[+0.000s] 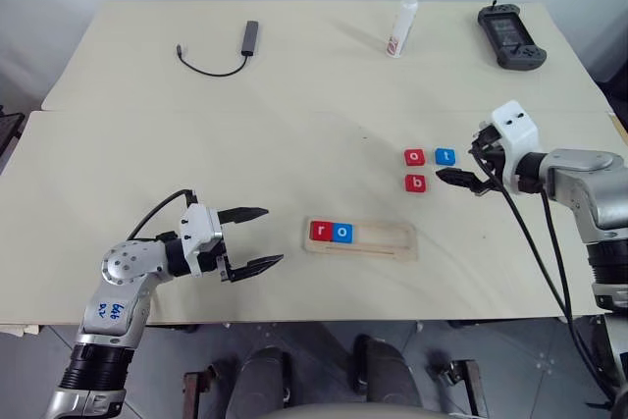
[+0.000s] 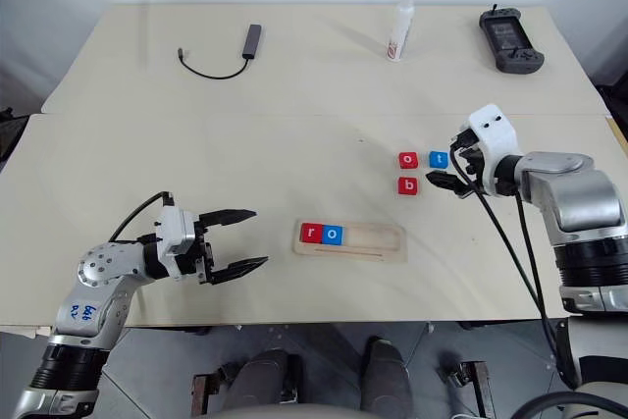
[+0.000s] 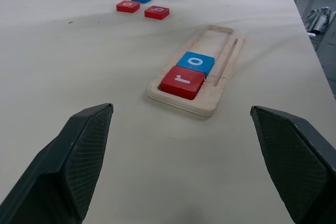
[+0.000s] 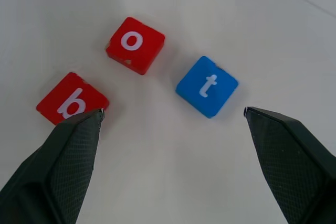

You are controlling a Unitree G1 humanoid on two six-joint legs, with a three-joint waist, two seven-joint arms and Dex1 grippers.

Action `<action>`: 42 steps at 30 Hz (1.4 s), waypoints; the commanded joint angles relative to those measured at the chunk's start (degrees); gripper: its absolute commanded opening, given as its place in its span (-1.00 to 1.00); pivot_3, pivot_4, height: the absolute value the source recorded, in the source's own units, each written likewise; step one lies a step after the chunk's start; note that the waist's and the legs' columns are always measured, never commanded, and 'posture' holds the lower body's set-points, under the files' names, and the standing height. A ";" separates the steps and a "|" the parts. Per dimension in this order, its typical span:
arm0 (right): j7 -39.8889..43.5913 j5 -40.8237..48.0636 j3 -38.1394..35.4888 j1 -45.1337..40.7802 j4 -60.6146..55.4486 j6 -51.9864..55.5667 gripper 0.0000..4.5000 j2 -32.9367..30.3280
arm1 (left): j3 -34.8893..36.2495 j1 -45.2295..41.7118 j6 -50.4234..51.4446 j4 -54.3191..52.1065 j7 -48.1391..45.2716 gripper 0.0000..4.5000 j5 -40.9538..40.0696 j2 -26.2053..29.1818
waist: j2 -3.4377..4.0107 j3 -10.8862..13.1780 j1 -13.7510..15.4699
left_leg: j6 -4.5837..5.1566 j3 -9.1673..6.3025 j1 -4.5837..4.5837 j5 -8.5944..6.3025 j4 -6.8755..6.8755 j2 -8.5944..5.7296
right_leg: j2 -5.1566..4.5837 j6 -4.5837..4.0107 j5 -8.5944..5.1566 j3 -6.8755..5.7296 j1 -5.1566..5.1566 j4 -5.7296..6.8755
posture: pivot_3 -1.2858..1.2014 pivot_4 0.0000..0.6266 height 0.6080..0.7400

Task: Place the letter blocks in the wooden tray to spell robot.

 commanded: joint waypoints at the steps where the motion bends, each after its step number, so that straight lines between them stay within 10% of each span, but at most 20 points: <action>1: -3.70 2.29 -4.80 -0.51 -5.38 8.60 1.00 2.31 | 0.58 -0.13 -0.97 -2.25 0.92 0.98 -0.21 -0.24 | 0.00 0.00 -0.05 | 0.00 0.00 0.01 0.00 0.00 0.01 | 0.00 0.00 0.00 0.00 0.00 0.00 | 0.03 -0.52 1.00; 19: -30.25 -1.17 -12.72 8.71 -21.36 19.61 1.00 26.59 | -0.99 -1.94 0.09 -2.59 0.55 0.98 -0.56 0.09 | 0.03 -0.02 -0.30 | -0.04 0.02 0.05 0.01 -0.05 0.01 | 0.04 0.00 0.00 0.02 0.00 0.02 | 0.03 -0.52 1.00; 29: -33.90 -2.45 -12.55 10.78 -25.44 20.20 -0.34 30.90 | -2.97 -3.63 0.51 -3.35 -0.69 1.00 -1.14 -1.16 | 0.02 -0.03 -0.83 | -0.05 0.01 0.07 0.02 -0.09 0.02 | 0.06 0.00 0.00 0.02 0.01 0.02 | 0.03 -0.52 1.00; 42: -34.05 -0.74 -28.90 26.24 -54.92 33.84 -0.35 31.65 | -6.71 -7.94 0.91 1.30 -3.98 1.00 -1.57 -5.84 | 0.02 -0.03 0.18 | -0.05 -0.03 0.02 0.02 -0.13 0.01 | 0.06 0.00 0.00 0.00 0.00 -0.05 | 0.03 -0.52 1.00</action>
